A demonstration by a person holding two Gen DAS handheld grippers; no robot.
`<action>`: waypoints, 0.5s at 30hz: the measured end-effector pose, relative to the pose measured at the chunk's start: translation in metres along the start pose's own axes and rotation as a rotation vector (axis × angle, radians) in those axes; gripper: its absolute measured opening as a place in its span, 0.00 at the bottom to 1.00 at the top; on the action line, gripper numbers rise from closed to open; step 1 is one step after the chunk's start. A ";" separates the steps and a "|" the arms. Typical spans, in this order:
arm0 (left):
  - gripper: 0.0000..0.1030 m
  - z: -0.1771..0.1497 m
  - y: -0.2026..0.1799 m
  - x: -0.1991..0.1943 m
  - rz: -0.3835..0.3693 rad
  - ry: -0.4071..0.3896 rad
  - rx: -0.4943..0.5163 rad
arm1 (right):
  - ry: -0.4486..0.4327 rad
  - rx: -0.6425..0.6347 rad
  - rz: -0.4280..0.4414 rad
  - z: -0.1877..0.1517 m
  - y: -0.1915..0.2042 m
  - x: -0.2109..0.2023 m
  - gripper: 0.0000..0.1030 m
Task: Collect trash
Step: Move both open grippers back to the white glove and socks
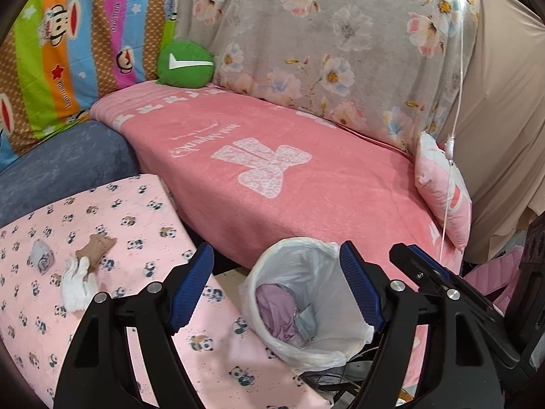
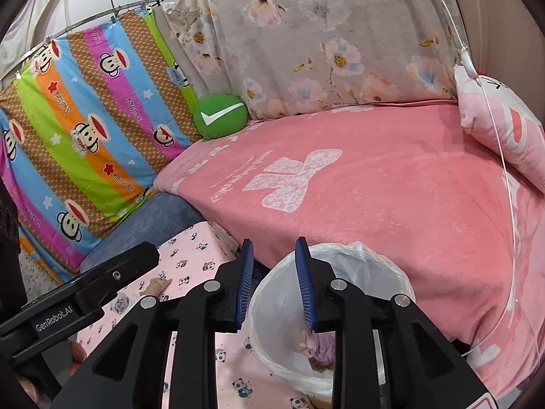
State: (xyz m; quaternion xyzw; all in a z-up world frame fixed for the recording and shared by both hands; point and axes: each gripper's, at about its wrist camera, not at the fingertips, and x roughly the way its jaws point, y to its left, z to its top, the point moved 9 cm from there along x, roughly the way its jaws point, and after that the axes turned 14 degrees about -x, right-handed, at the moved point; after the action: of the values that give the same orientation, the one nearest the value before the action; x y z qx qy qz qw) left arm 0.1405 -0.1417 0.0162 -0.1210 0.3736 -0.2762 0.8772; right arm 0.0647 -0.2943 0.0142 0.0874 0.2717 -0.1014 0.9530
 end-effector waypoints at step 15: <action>0.71 0.005 0.110 -0.024 0.177 -0.035 -0.137 | 0.065 -0.125 0.105 -0.019 0.099 0.022 0.32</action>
State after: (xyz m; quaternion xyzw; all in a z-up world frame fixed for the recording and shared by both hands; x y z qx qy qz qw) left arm 0.1739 -0.0380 -0.0124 -0.1523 0.3853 -0.1693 0.8942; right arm 0.0970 -0.1980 -0.0021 0.0451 0.3031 -0.0310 0.9514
